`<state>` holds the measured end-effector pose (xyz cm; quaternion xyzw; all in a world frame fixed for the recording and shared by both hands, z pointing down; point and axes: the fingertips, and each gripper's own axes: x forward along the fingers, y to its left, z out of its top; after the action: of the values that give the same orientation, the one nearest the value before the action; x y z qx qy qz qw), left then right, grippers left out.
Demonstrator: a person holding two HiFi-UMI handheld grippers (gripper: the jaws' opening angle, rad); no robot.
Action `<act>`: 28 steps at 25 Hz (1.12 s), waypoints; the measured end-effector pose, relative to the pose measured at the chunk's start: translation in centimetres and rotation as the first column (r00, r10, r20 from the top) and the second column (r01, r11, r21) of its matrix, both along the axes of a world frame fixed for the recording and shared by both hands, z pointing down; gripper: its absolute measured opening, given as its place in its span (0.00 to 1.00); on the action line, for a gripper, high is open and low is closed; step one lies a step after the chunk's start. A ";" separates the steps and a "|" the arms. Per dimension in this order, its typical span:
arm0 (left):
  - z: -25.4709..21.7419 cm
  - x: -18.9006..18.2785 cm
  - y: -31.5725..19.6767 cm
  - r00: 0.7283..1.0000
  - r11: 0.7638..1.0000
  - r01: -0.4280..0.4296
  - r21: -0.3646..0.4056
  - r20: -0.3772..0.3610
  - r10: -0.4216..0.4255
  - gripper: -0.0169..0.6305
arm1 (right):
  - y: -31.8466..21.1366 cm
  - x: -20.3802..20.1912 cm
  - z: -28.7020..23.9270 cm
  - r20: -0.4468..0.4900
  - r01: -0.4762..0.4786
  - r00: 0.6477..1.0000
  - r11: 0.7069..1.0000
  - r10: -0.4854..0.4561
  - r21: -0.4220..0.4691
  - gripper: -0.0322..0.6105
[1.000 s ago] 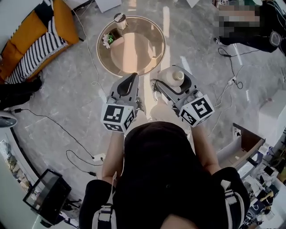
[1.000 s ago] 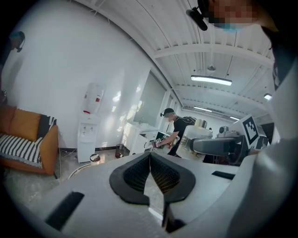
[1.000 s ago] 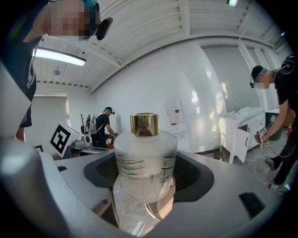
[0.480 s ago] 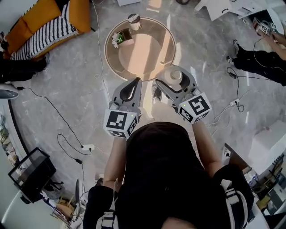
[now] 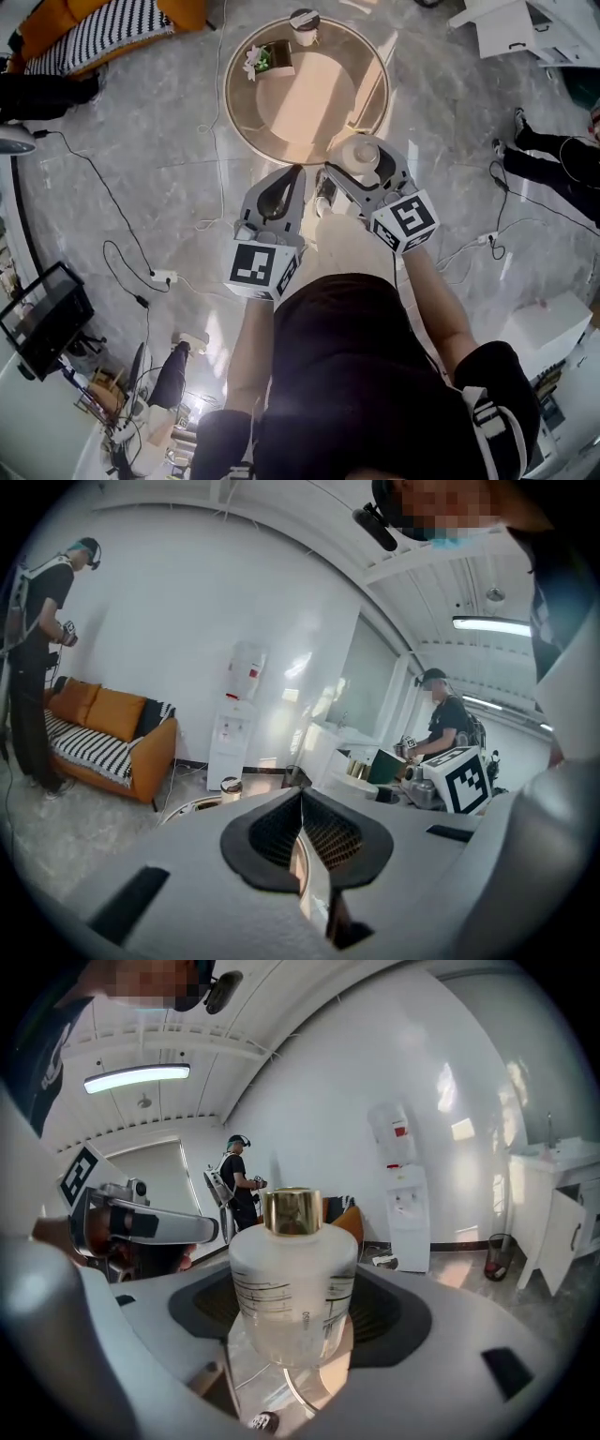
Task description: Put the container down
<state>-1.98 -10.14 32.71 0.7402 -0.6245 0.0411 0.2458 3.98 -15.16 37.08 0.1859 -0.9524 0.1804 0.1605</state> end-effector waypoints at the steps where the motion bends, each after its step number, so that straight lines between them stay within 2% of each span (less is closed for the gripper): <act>1: 0.6 0.0 -0.5 1.000 1.000 0.008 -0.002 -0.001 -0.008 0.06 | -0.6 -0.3 1.0 -0.003 0.007 1.000 1.000 -0.007 -0.003 0.57; 10: 5.4 -0.1 -1.0 0.998 0.993 0.050 -0.107 -0.031 -0.054 0.06 | -2.2 -1.7 9.3 -0.049 0.045 0.998 0.995 -0.050 -0.085 0.57; 15: 8.7 -0.7 -1.1 0.996 0.987 0.071 -0.147 -0.048 -0.079 0.06 | -2.7 -2.7 14.3 -0.085 0.061 0.994 0.993 -0.069 -0.096 0.57; 22: 12.0 -1.0 -2.4 0.997 0.985 0.044 -0.169 -0.058 -0.054 0.06 | -4.5 -3.9 19.2 -0.131 0.077 0.987 0.993 -0.088 -0.088 0.57; 25: 13.6 -1.0 -2.9 0.997 0.978 0.036 -0.205 -0.054 -0.048 0.06 | -5.1 -3.8 21.5 -0.143 0.068 0.986 0.992 -0.082 -0.102 0.57; 28: 15.1 -1.9 -3.7 0.996 0.975 0.068 -0.212 -0.043 -0.078 0.06 | -6.2 -3.9 23.6 -0.147 0.064 0.986 0.993 -0.078 -0.102 0.57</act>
<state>-3.83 -13.82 47.82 0.6874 -0.6370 0.0790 0.3397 0.07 -21.37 60.72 0.1570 -0.9337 0.2060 0.2474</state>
